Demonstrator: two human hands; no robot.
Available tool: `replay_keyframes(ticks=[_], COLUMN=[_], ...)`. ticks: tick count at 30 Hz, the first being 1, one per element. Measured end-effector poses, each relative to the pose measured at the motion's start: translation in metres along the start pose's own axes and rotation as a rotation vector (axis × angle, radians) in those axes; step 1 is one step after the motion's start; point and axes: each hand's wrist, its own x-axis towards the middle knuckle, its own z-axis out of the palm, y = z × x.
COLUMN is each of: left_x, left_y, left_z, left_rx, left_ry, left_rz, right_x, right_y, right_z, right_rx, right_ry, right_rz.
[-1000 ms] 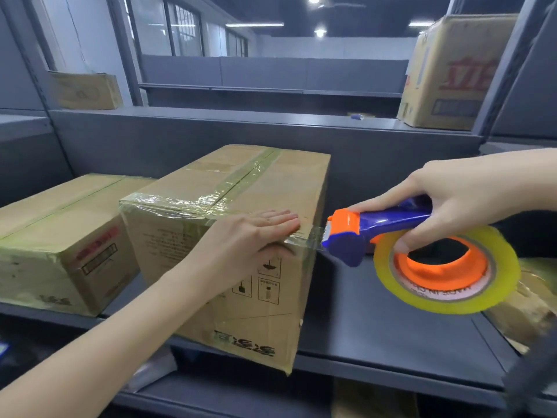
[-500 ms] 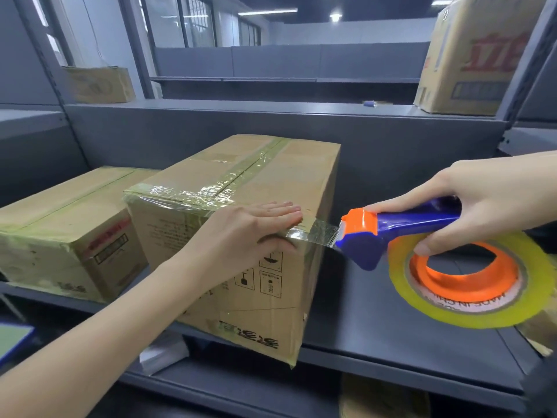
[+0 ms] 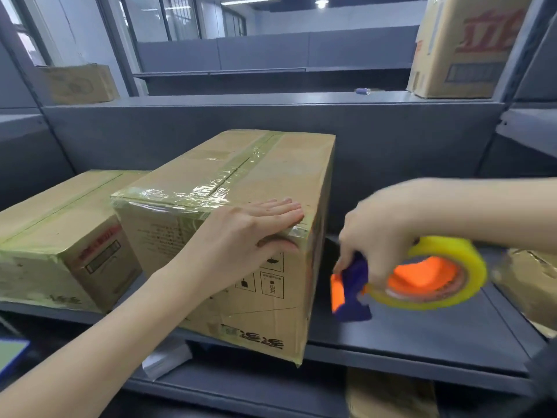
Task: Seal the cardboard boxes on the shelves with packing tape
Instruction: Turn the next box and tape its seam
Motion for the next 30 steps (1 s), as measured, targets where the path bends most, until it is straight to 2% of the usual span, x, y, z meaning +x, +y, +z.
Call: replay_keyframes(ticks=[8,13,15,18,22,25,30], left_x=[0.001,0.005,0.004,0.003,0.0,-0.005,-0.022], left_y=[0.005,0.014,0.015,0.013,0.007,-0.002,-0.039], left_z=[-0.006,-0.008,-0.006,-0.006,-0.009,-0.019,-0.043], left_rx=[0.164,0.207,0.178,0.133,0.102,0.096,0.133], left_ry=[-0.045,-0.063,-0.07,-0.082,-0.079,-0.059,-0.031], left_rz=[0.046,0.08,0.067,0.049,0.081,0.089,0.015], right_x=[0.008,-0.011,-0.027,-0.051,-0.058,-0.041,0.004], right_y=[0.009,0.02,0.027,0.036,0.03,0.016,-0.009], right_z=[0.004,0.011,0.012,0.007,-0.004,-0.017,-0.039], right_rx=[0.122,0.158,0.195,0.234,0.098,0.03,-0.002], right_ry=[0.023,0.048,0.152,0.433,0.824,0.968,1.075], right_rz=[0.043,0.183,0.259,0.385,0.497,0.515,0.524])
